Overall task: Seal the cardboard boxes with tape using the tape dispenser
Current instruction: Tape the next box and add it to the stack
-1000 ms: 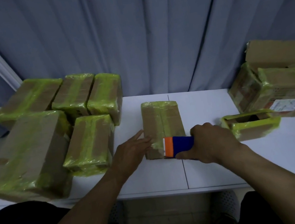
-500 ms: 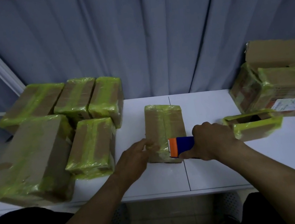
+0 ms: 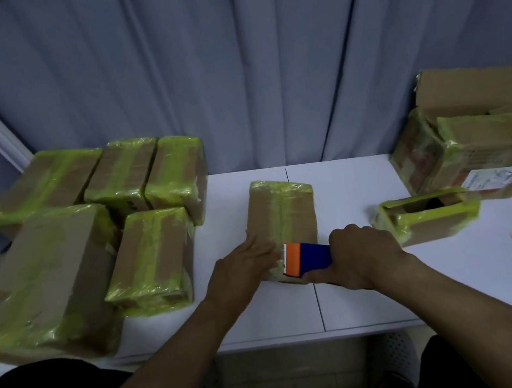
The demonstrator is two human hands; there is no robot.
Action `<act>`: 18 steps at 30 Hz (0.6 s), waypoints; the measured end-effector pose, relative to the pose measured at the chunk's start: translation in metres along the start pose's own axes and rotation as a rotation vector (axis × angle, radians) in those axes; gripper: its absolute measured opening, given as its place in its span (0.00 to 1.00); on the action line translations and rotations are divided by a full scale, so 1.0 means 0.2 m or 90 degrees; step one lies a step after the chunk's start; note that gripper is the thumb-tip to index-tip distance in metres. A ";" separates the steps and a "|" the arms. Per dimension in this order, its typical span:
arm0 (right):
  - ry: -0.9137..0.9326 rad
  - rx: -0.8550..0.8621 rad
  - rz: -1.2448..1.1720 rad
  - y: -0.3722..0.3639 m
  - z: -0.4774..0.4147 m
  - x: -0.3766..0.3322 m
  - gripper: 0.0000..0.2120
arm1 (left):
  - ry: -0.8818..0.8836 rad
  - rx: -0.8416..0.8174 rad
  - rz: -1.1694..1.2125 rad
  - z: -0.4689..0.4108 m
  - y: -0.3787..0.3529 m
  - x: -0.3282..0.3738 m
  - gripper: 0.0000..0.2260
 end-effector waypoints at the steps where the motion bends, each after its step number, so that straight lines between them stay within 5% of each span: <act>1: 0.000 0.003 -0.005 0.00 0.01 0.00 0.35 | 0.004 0.007 0.002 0.00 0.00 0.01 0.18; 7: -0.005 0.025 -0.084 -0.03 0.04 0.01 0.36 | 0.012 0.004 0.029 -0.02 0.01 0.00 0.23; 18: -0.051 0.031 -0.062 -0.03 0.12 0.06 0.39 | 0.053 0.016 0.049 -0.01 -0.01 -0.01 0.15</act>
Point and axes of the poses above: each hand's wrist, its own z-axis away from the middle knuckle, its own y-axis out of the back of the hand, x = y × z, the point moved 1 cm from there along -z, towards the middle knuckle, and after that the axes turned 14 degrees about y, right-handed, at the moved point
